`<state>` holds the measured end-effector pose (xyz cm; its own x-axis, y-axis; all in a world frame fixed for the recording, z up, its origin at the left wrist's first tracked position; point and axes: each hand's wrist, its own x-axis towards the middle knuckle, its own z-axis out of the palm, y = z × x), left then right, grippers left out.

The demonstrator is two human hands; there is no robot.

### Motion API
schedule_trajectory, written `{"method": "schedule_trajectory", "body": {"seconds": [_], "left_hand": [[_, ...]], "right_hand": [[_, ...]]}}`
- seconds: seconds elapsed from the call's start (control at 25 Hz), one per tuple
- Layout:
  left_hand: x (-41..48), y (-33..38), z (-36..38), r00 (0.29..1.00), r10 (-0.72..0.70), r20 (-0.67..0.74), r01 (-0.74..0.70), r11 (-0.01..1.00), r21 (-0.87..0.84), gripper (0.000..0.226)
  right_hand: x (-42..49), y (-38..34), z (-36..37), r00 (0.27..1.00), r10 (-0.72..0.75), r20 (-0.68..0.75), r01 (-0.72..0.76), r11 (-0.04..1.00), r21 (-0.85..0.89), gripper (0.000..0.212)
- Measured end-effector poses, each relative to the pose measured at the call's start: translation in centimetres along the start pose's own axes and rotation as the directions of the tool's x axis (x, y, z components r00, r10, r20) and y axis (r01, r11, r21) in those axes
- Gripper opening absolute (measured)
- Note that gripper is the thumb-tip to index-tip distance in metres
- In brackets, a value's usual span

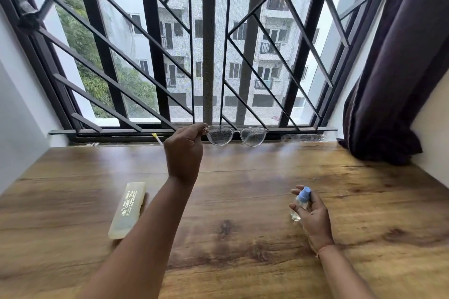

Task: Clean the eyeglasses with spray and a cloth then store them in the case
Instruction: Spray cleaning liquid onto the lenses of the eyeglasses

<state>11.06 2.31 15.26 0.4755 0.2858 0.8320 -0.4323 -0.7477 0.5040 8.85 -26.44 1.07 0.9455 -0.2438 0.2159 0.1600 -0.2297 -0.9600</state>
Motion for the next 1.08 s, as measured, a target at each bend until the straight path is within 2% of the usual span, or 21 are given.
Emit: {"method": "schedule_trajectory", "body": {"seconds": [0.28, 0.4, 0.48, 0.56, 0.6, 0.64, 0.72, 0.8, 0.88, 1.08], "left_hand": [[0.0, 0.1, -0.2, 1.000, -0.025, -0.005, 0.025, 0.999, -0.037, 0.013], [-0.1, 0.0, -0.2, 1.000, -0.029, 0.002, 0.029, 0.999, -0.031, 0.013], [-0.2, -0.1, -0.2, 1.000, -0.030, 0.003, 0.030, 0.999, -0.024, 0.013], [-0.3, -0.1, -0.2, 1.000, -0.026, -0.004, 0.026, 0.999, -0.023, 0.012], [-0.3, 0.0, -0.2, 1.000, -0.021, -0.008, 0.021, 0.999, -0.026, 0.012], [-0.4, 0.0, -0.2, 1.000, -0.018, -0.012, 0.017, 0.999, -0.031, 0.012], [-0.6, 0.0, -0.2, 1.000, -0.014, -0.011, 0.014, 0.999, -0.036, 0.012], [-0.9, -0.2, -0.1, 1.000, -0.009, 0.001, 0.009, 1.000, -0.023, 0.013], [-1.3, -0.4, -0.1, 1.000, 0.001, 0.009, 0.000, 1.000, -0.013, 0.012], [-2.9, -1.3, -0.1, 1.000, 0.011, 0.005, -0.010, 0.997, -0.071, 0.013]], "right_hand": [[0.1, 0.2, -0.4, 0.998, 0.042, 0.052, -0.043, 0.998, 0.037, 0.057], [-0.1, -0.1, -0.5, 0.993, 0.091, 0.072, -0.092, 0.996, 0.001, 0.061], [-0.6, -1.6, -0.3, 0.999, 0.041, 0.007, -0.039, 0.986, -0.160, 0.068], [-1.0, -4.6, 0.3, 0.991, -0.132, -0.016, 0.124, 0.958, -0.260, 0.088], [-1.0, -6.5, 1.0, 0.983, -0.181, 0.001, 0.177, 0.961, -0.211, 0.096], [-0.9, -8.4, 1.7, 0.986, -0.167, 0.031, 0.169, 0.982, -0.088, 0.105], [-0.3, -11.8, 2.9, 0.985, -0.065, 0.158, 0.026, 0.971, 0.238, 0.122], [0.2, -14.4, 4.0, 0.958, -0.007, 0.288, -0.122, 0.896, 0.426, 0.134], [0.3, -15.6, 4.5, 0.934, 0.000, 0.357, -0.185, 0.856, 0.483, 0.143], [0.2, -15.0, 5.6, 0.937, 0.092, 0.337, -0.259, 0.830, 0.494, 0.146]]}}
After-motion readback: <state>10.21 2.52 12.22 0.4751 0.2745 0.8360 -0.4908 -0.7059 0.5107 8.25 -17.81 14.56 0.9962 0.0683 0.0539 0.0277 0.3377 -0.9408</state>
